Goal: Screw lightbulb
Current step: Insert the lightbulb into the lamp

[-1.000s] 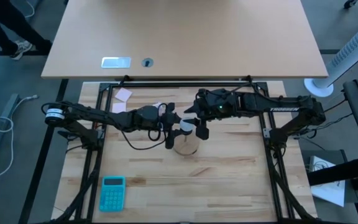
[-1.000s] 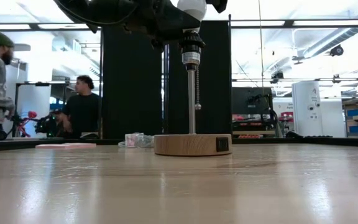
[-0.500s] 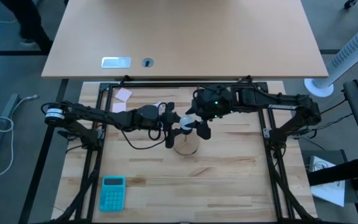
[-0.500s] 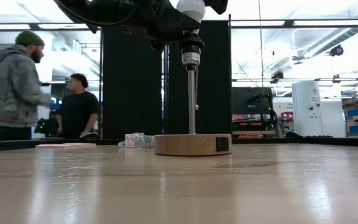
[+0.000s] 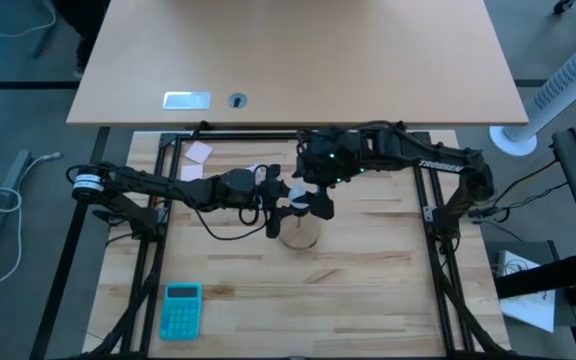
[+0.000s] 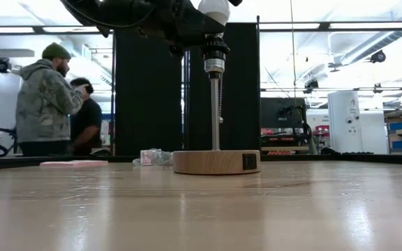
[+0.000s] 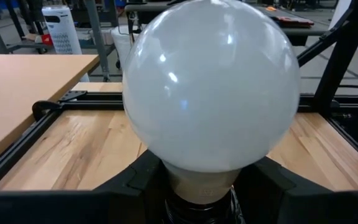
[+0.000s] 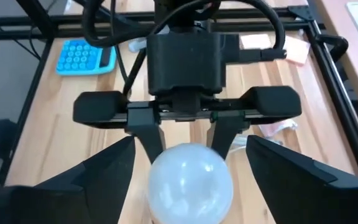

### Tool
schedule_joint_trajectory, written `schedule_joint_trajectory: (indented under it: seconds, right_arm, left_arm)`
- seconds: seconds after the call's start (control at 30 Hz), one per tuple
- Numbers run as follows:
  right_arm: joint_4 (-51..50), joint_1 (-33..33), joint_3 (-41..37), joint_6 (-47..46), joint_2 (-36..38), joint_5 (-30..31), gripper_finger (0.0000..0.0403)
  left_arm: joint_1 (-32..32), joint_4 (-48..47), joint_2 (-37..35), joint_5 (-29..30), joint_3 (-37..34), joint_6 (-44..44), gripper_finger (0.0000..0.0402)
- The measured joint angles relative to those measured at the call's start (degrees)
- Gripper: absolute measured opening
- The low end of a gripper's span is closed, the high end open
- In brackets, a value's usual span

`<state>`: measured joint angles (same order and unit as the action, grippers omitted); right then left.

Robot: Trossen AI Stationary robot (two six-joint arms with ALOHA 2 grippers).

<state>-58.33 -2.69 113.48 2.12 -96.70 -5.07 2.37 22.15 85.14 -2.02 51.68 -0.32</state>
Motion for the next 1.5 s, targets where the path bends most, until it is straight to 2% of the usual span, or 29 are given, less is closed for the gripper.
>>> schedule_joint_trajectory:
  seconds: [0.13,0.43,0.63,0.8,0.93,1.17,1.3,1.5]
  right_arm:
    - [-1.2,0.6,4.2,1.4,-0.9,0.6,0.0307]
    - [0.1,0.6,8.2,2.4,2.7,2.1,0.0303]
    - [-0.2,0.6,8.9,2.0,2.8,-2.9,0.0310]
    - [-0.3,0.4,8.7,1.3,2.0,-3.1,0.0305]
    - [0.0,0.4,8.4,-0.8,0.7,-2.1,0.0301]
    - [-3.3,0.4,8.4,-0.5,-0.7,4.8,0.0303]
    - [-7.4,0.4,8.5,0.6,-0.6,5.0,0.0303]
    - [-9.2,0.5,8.1,-3.4,-2.4,5.0,0.0288]
  left_arm:
    - [0.2,0.1,0.0,0.0,0.0,0.0,0.0147]
    - [0.3,0.1,0.0,0.0,0.0,-0.5,0.0147]
    - [0.3,-0.1,0.0,0.0,0.0,-0.4,0.0147]
    - [0.3,-0.2,0.0,0.0,0.0,-0.9,0.0147]
    - [0.3,-0.2,0.0,0.0,0.0,-2.1,0.0147]
    - [0.3,-0.5,0.0,-1.2,0.0,-2.5,0.0147]
    - [0.4,-0.7,0.0,-1.5,0.0,-3.2,0.0147]
    - [0.4,-0.7,0.0,-1.9,0.0,-1.5,0.0147]
